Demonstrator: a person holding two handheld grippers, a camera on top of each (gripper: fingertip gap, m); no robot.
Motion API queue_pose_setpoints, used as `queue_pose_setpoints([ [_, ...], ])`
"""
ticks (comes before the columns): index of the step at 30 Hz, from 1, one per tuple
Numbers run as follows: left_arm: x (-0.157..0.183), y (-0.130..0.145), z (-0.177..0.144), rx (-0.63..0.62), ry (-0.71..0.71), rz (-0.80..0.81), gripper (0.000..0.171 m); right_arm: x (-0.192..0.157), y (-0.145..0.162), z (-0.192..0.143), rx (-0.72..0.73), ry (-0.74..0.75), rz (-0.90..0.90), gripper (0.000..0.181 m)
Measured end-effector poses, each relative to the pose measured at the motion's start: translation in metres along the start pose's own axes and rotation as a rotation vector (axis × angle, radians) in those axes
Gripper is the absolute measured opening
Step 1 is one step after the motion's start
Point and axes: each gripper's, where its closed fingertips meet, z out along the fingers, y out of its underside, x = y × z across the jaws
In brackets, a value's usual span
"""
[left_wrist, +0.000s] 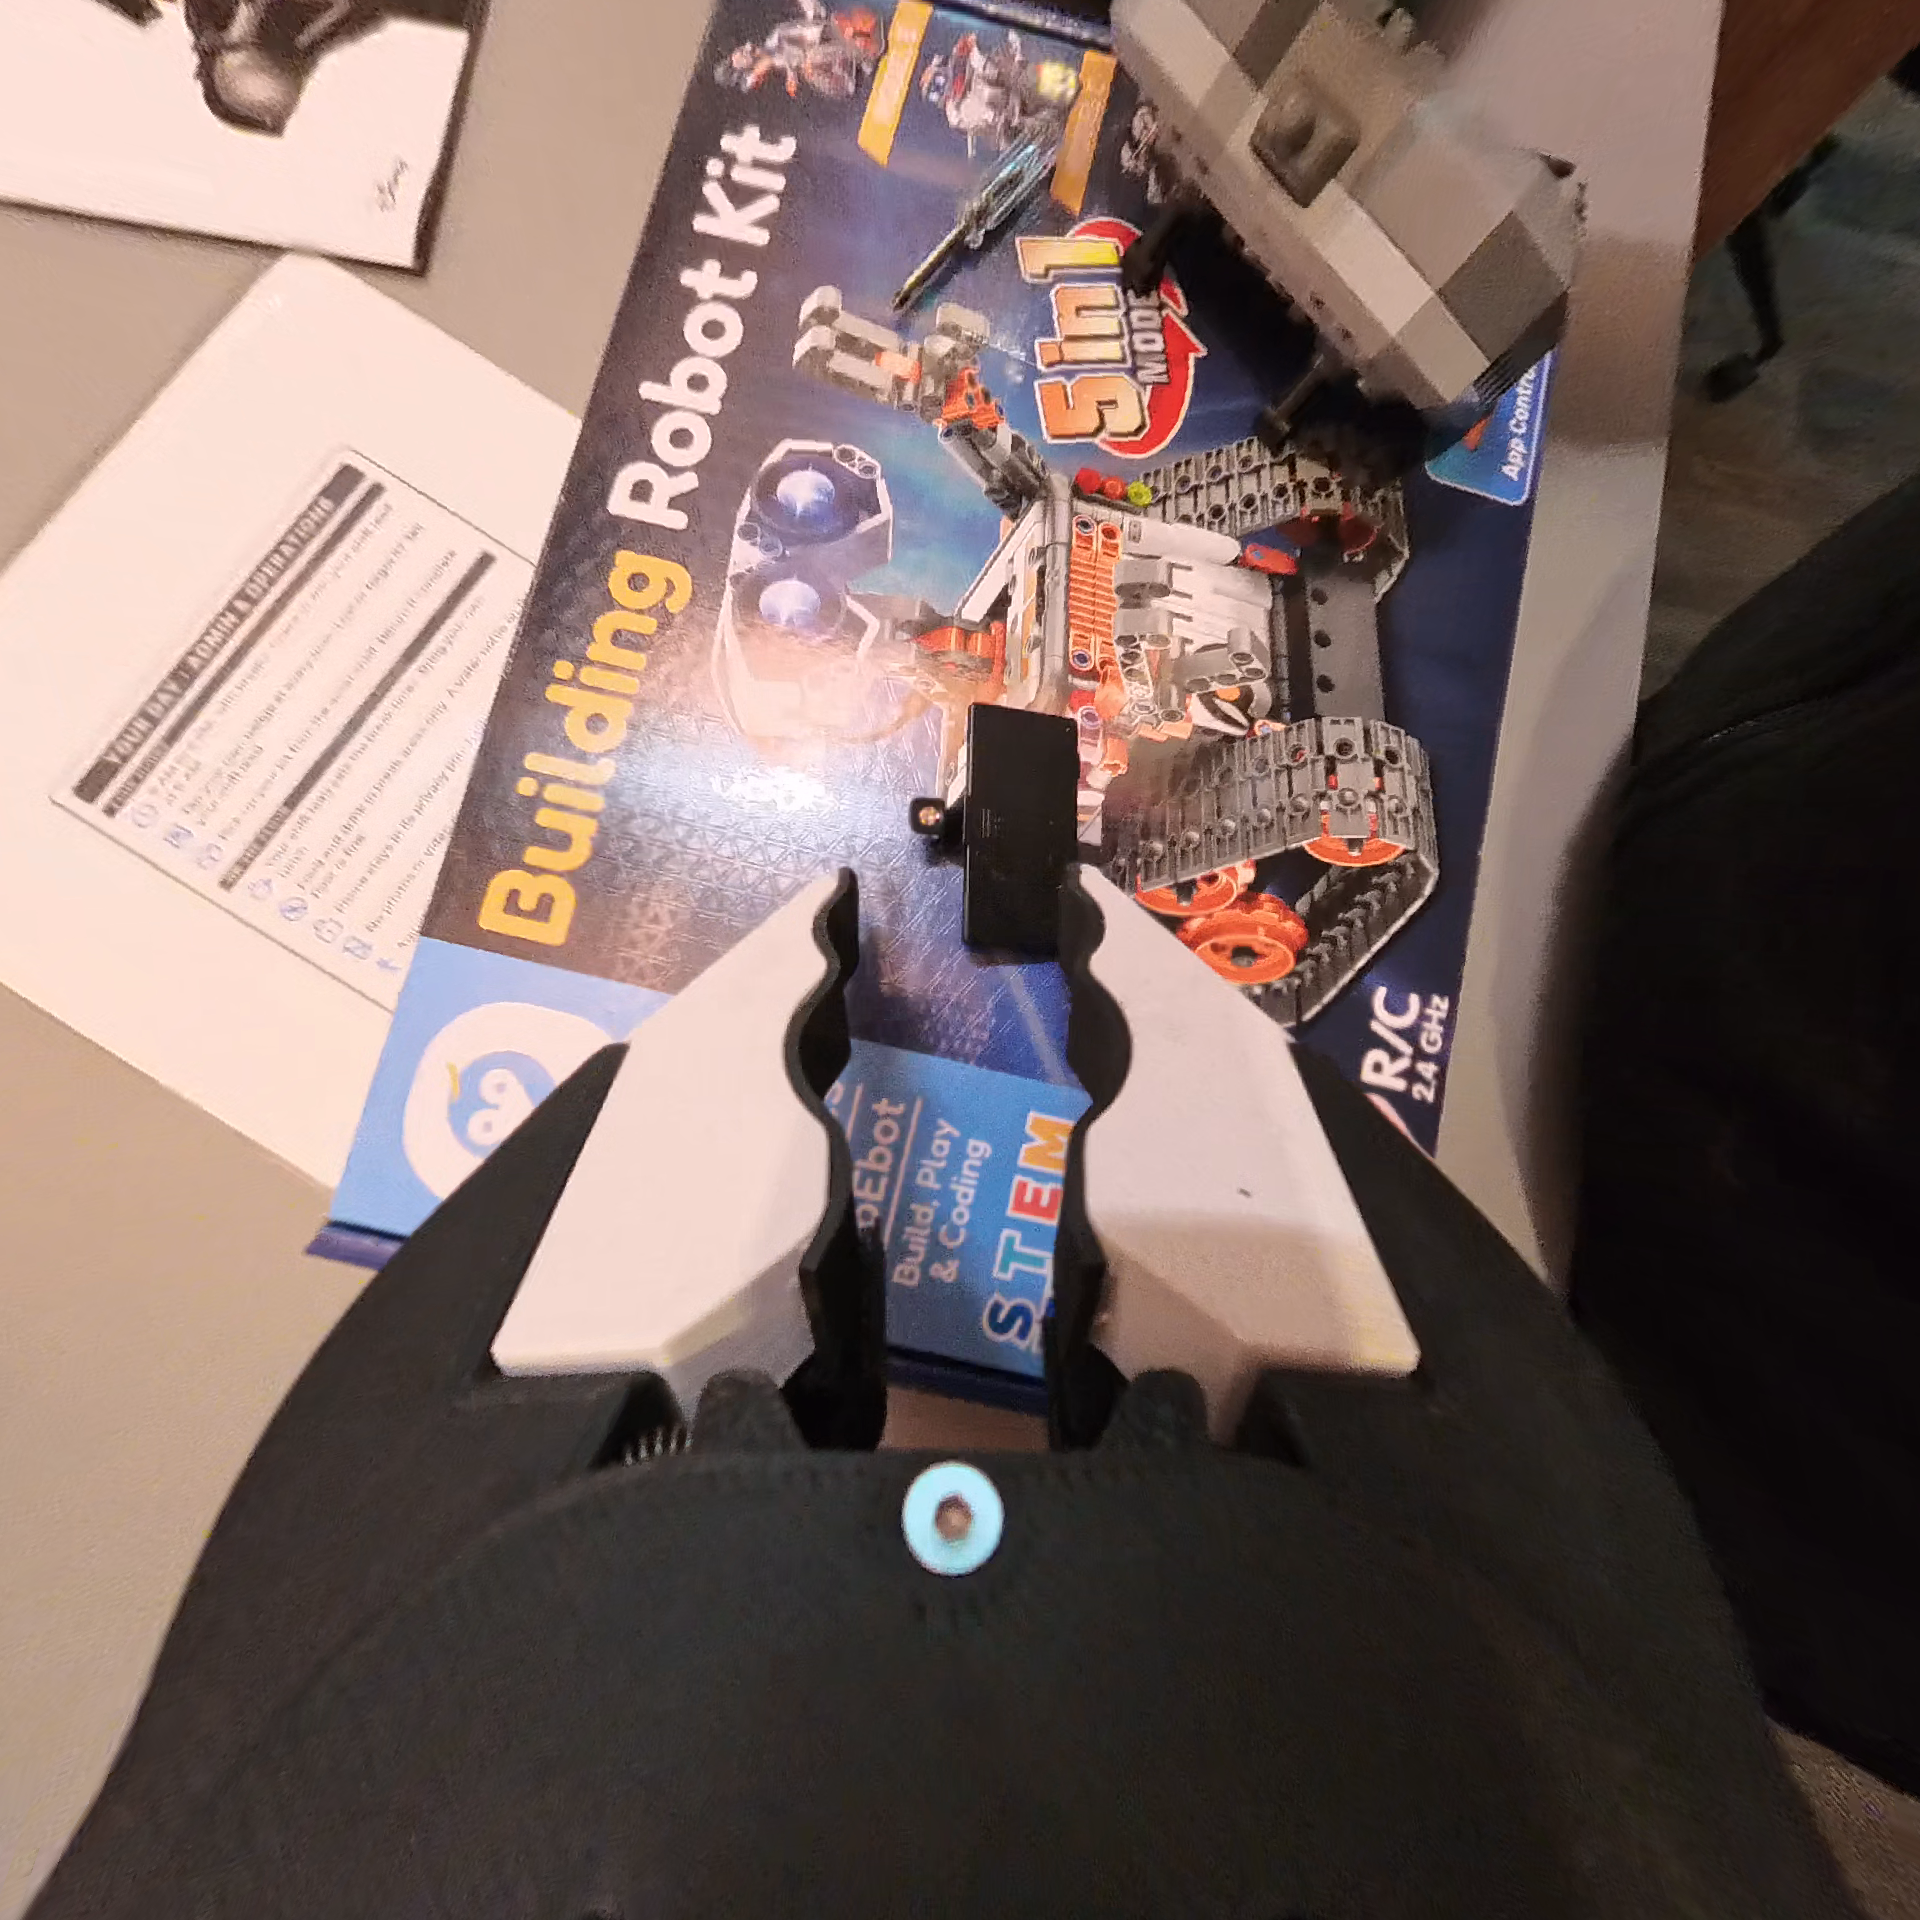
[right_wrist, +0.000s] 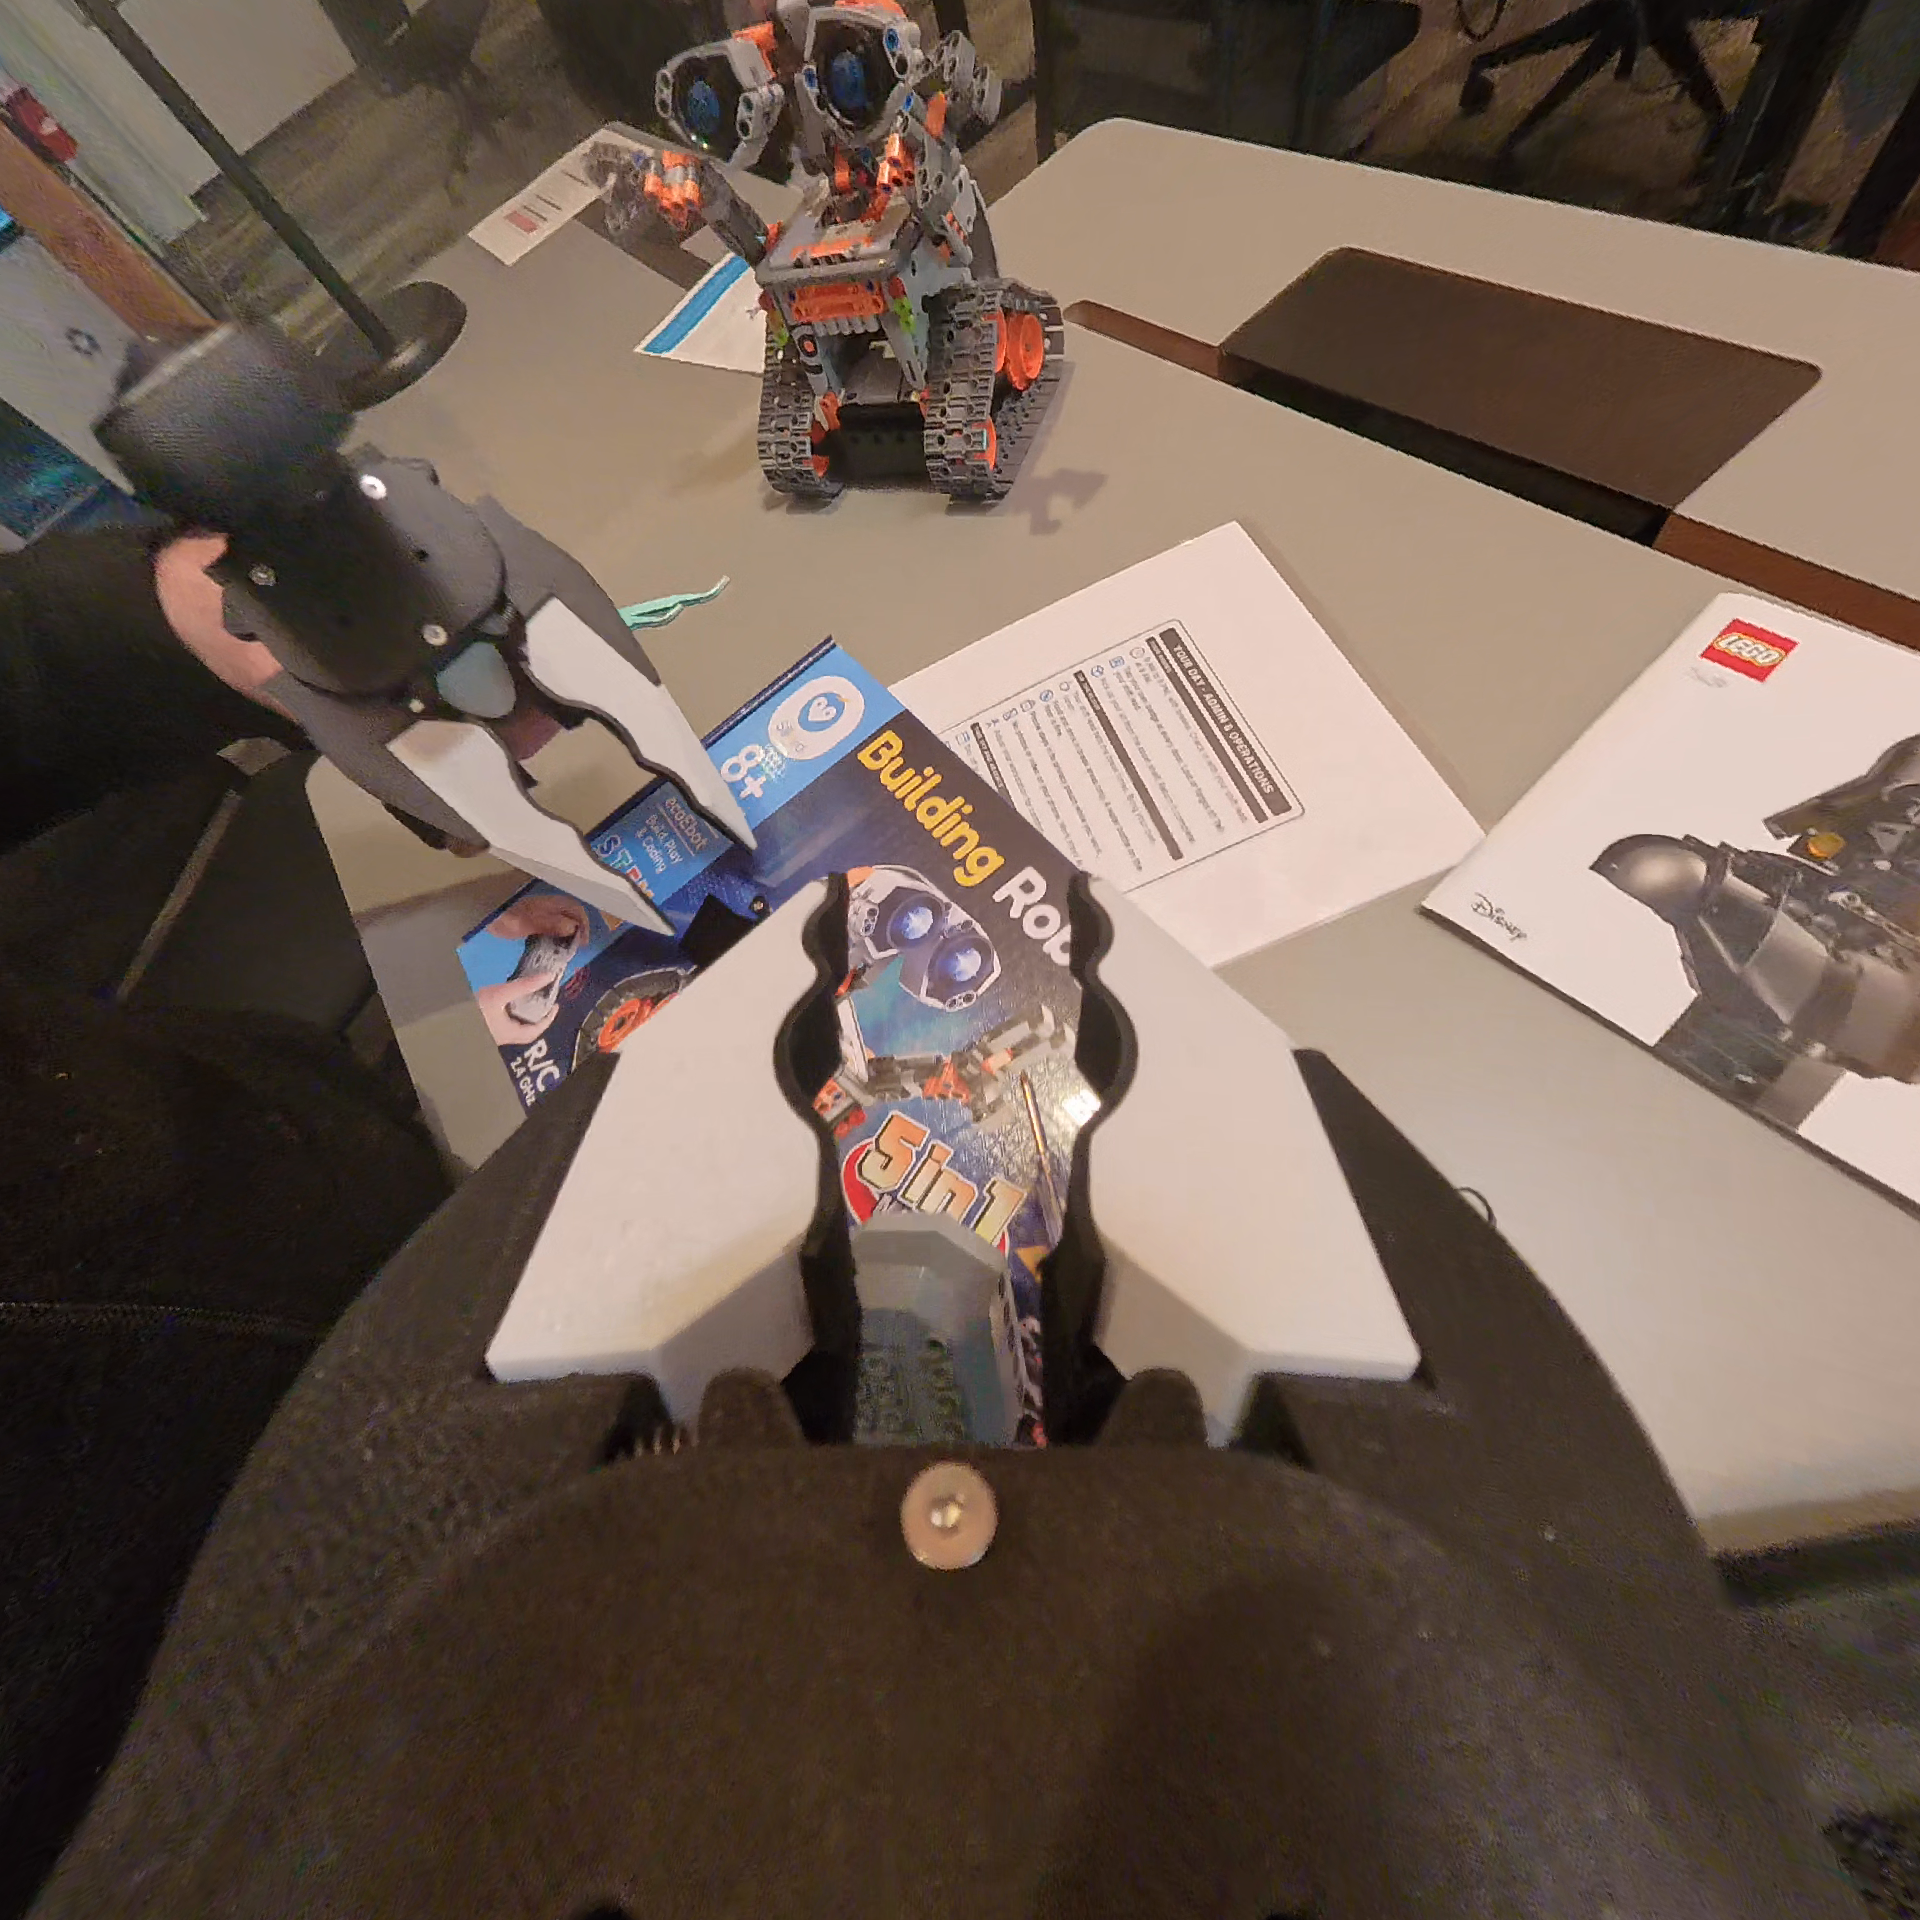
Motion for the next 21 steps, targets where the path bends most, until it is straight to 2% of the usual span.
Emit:
queue_pose_setpoints([
  [6, 0.009, 0.006, 0.017, -0.018, -0.018, -0.083, 0.022, 0.003, 0.02, -0.018, -0.022, 0.027, -0.016, 0.041],
  [12, 0.007, 0.0, 0.019, 0.035, -0.05, -0.167, 0.012, -0.007, 0.042, -0.032, -0.051, 0.009, -0.037, 0.042],
  [21, 0.005, -0.013, 0.014, 0.103, -0.077, -0.23, 0.0, -0.017, 0.046, -0.039, -0.017, -0.042, -0.022, 0.041],
])
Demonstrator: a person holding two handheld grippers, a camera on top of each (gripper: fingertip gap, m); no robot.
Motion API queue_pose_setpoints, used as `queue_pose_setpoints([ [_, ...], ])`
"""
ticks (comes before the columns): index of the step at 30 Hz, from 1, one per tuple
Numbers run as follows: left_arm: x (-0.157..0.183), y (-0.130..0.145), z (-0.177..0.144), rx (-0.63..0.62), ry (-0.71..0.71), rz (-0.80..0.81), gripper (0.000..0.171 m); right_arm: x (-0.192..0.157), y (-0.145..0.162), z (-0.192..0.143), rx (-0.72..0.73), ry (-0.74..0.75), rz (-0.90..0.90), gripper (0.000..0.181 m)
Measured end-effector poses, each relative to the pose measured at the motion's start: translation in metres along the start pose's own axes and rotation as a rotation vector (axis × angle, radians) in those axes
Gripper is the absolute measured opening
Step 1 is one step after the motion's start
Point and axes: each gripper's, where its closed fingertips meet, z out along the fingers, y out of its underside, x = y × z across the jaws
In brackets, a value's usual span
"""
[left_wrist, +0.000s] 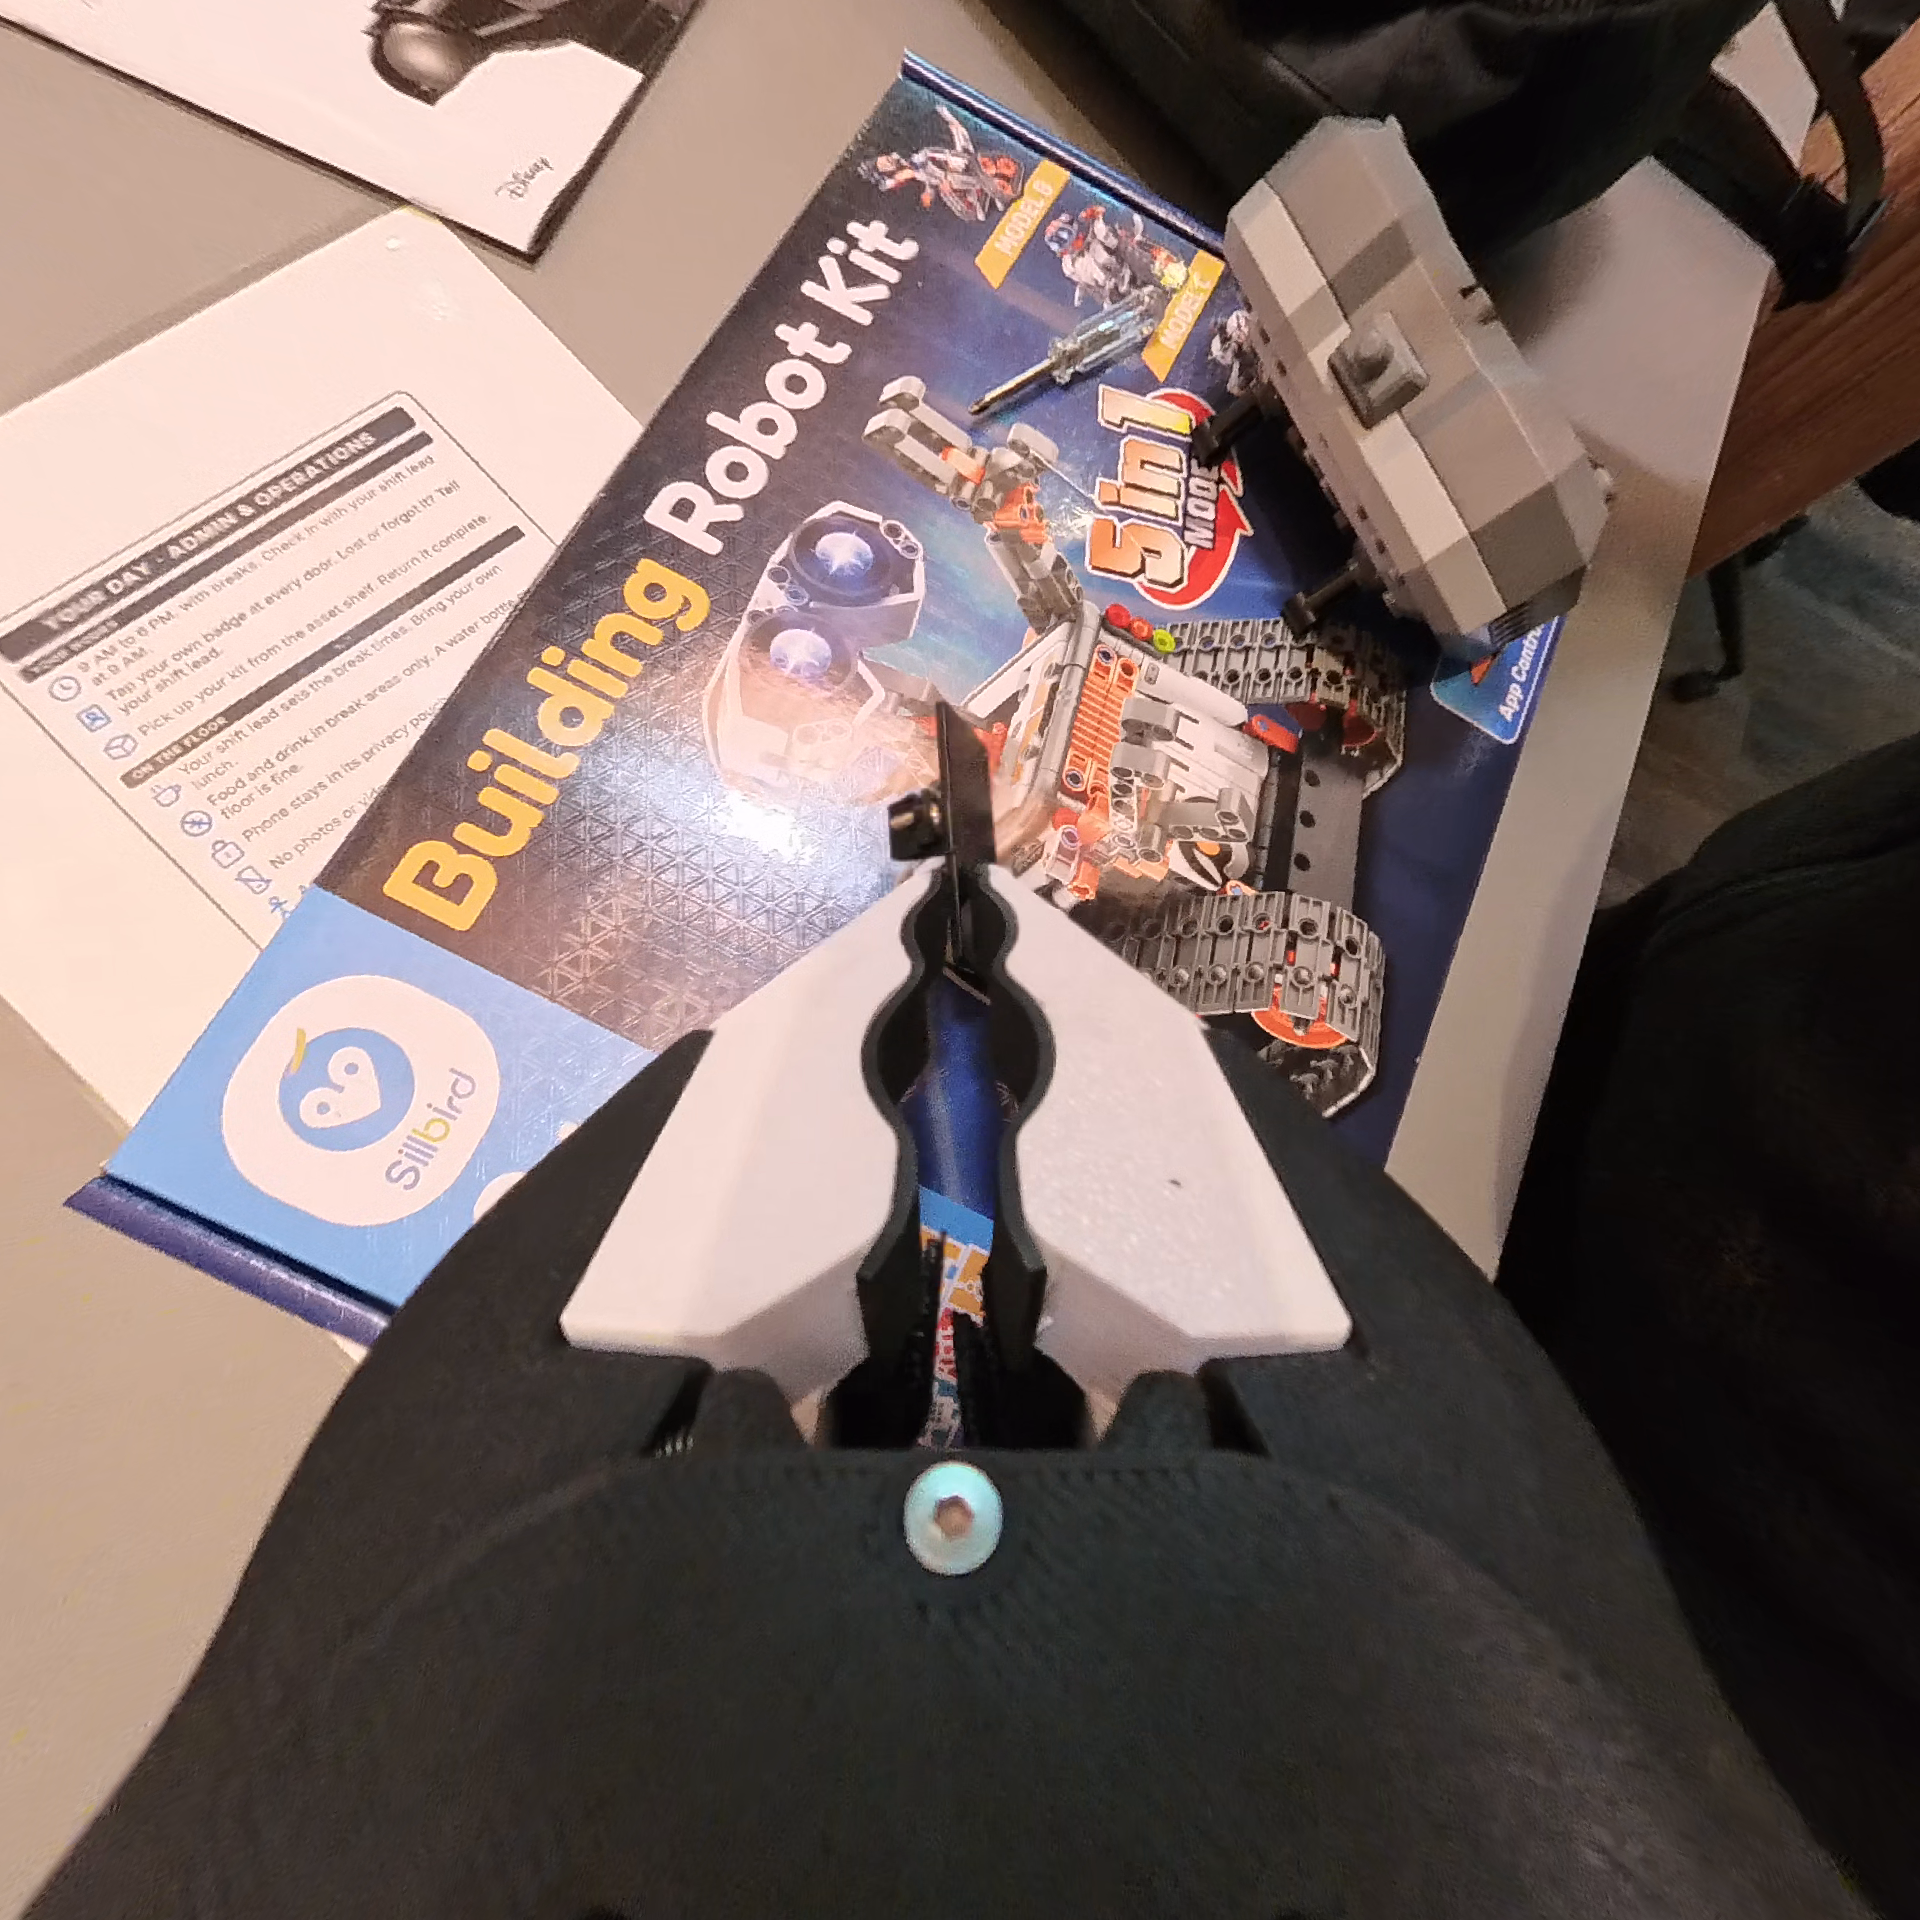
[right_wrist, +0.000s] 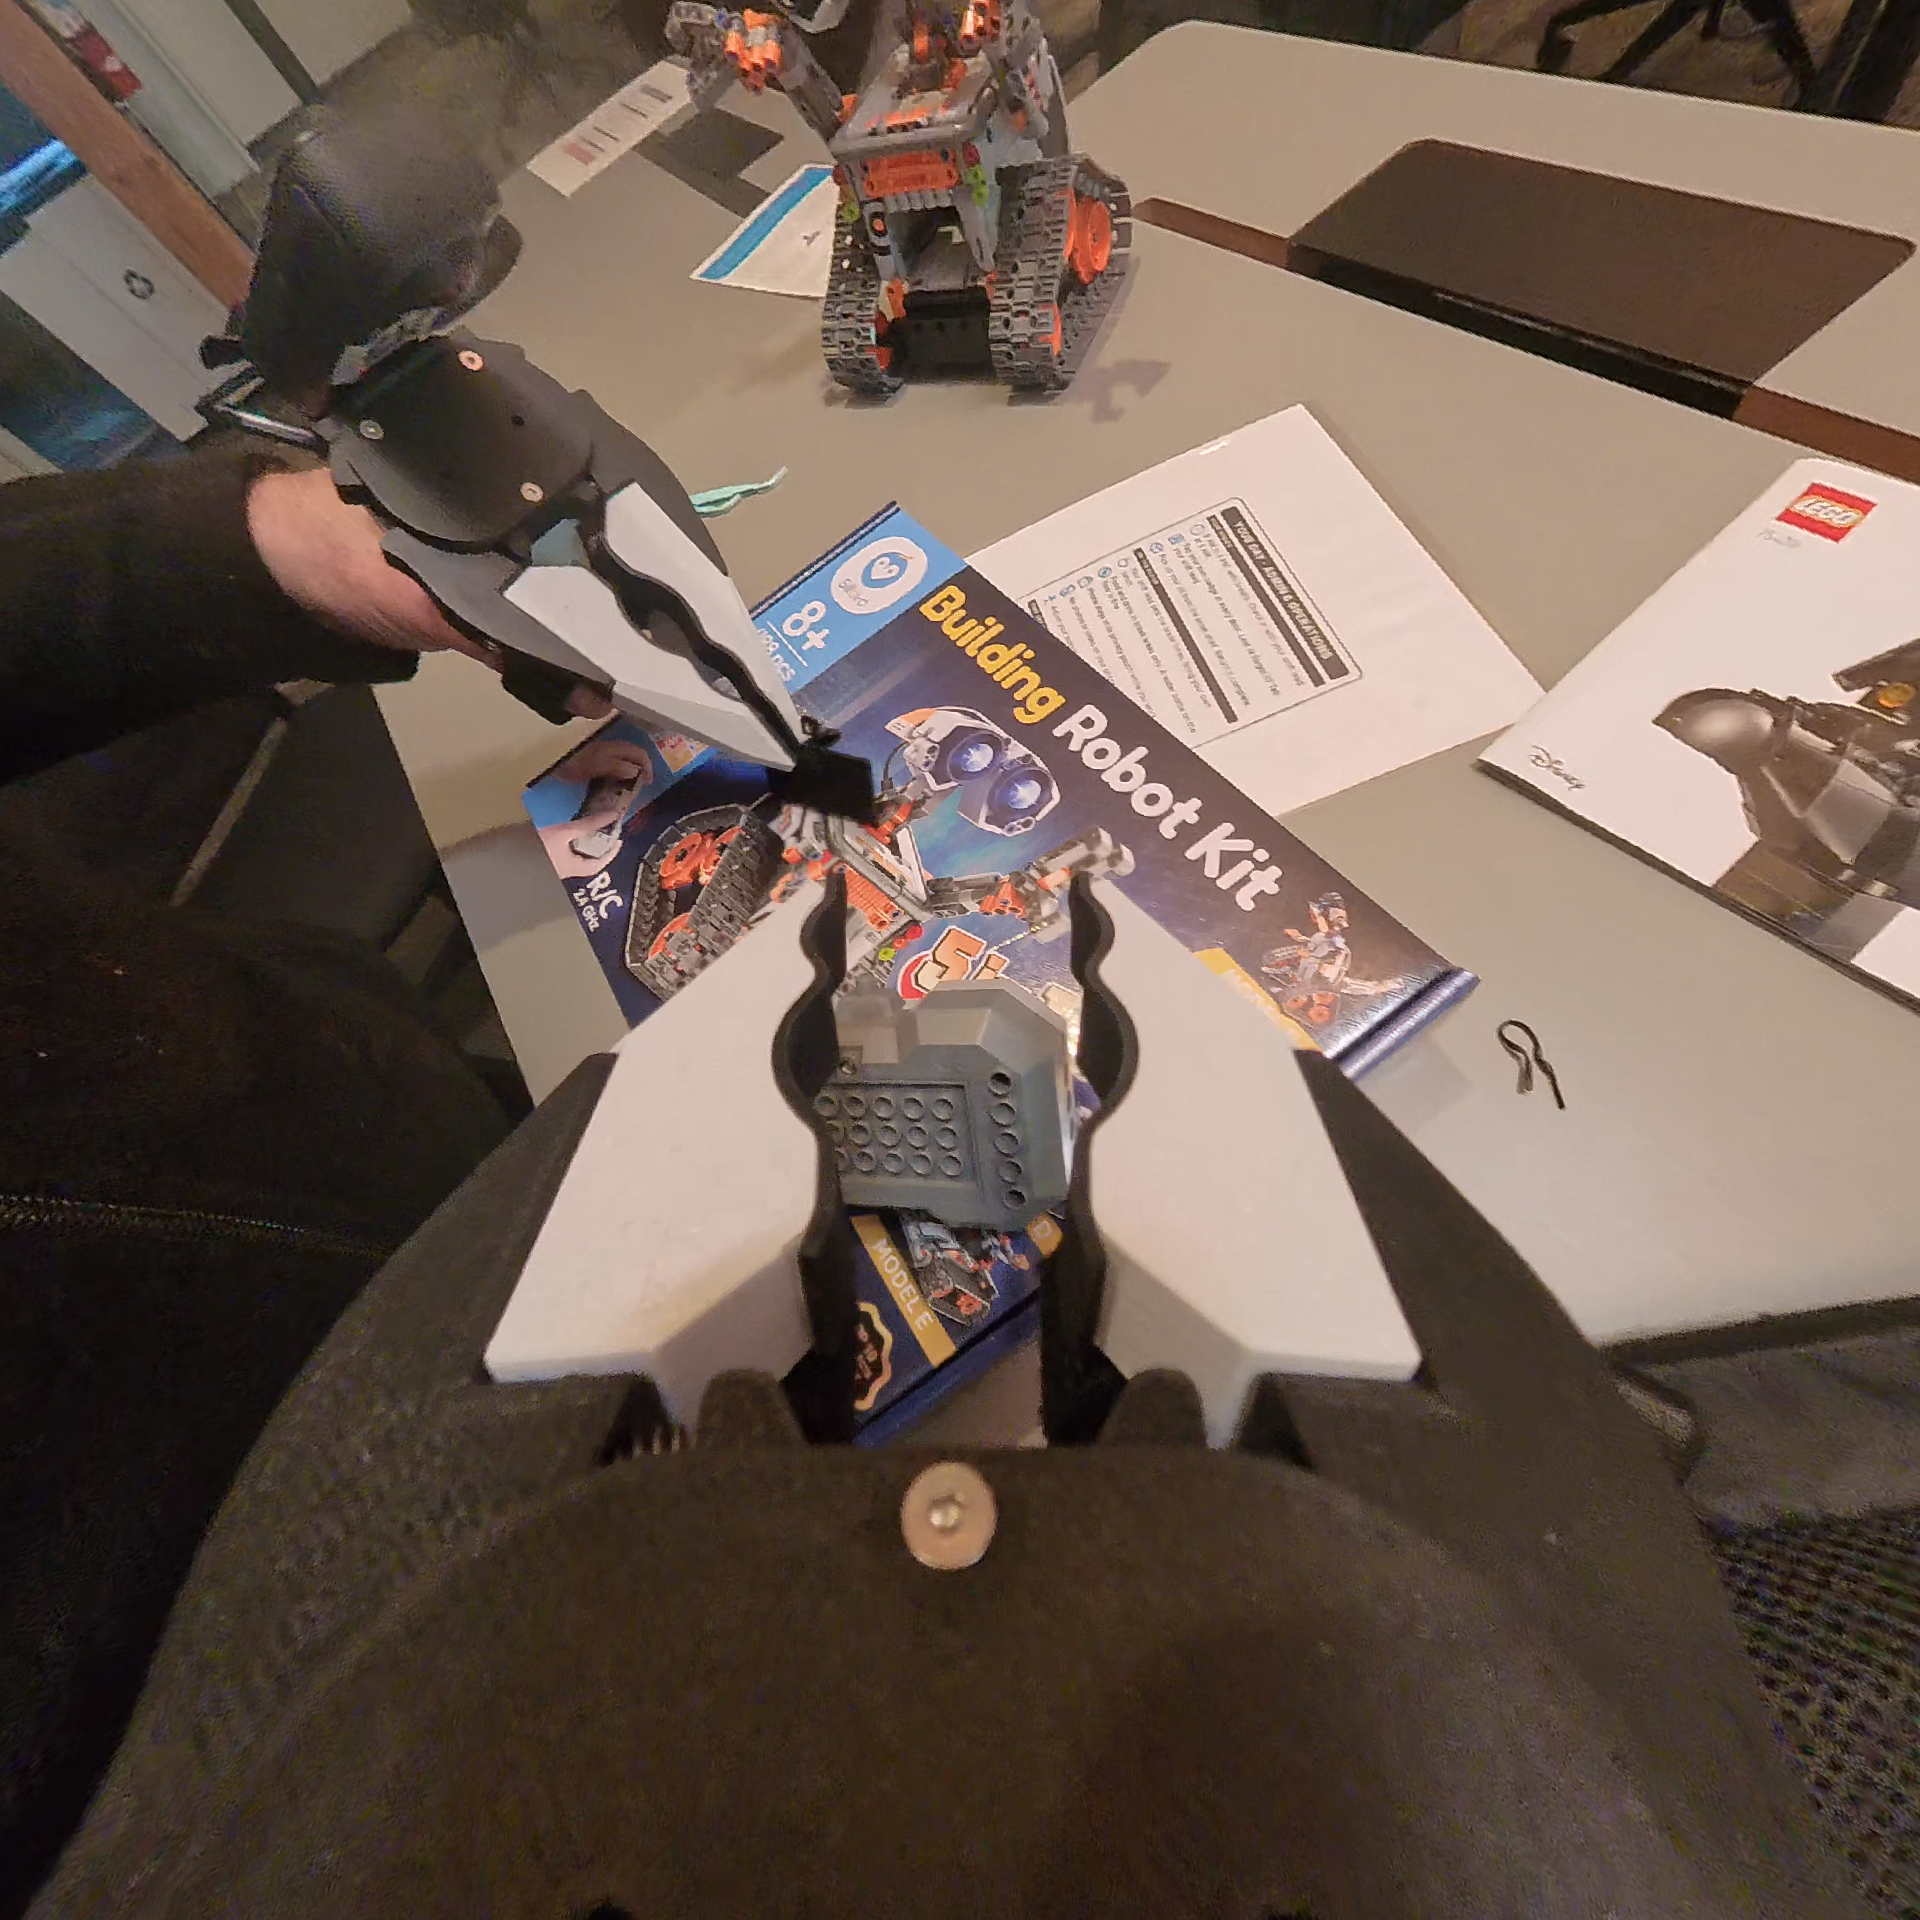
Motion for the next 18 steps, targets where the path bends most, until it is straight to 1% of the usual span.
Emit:
queue_pose_setpoints([
  [5, -0.01, -0.001, -0.012, 0.055, -0.014, -0.105, 0.0, -0.004, -0.005, 0.003, 0.026, -0.05, 0.014, 0.04],
  [8, -0.028, 0.0, -0.035, 0.117, -0.046, -0.195, 0.0, -0.005, -0.008, 0.005, 0.027, -0.066, 0.008, 0.04],
  [11, -0.07, 0.012, -0.071, 0.164, -0.155, -0.263, 0.0, -0.007, -0.014, 0.01, 0.033, -0.094, 0.017, 0.04],
  [14, -0.123, 0.034, -0.101, 0.173, -0.265, -0.316, 0.0, -0.009, -0.021, 0.015, 0.045, -0.115, 0.023, 0.039],
  [15, -0.139, 0.044, -0.107, 0.162, -0.283, -0.337, 0.0, -0.008, -0.023, 0.018, 0.041, -0.117, 0.023, 0.039],
  [16, -0.149, 0.054, -0.109, 0.148, -0.269, -0.379, 0.0, -0.008, -0.023, 0.021, 0.035, -0.116, 0.021, 0.039],
  [18, -0.17, 0.074, -0.109, 0.118, -0.287, -0.423, 0.0, -0.006, -0.024, 0.026, 0.021, -0.113, 0.021, 0.039],
])
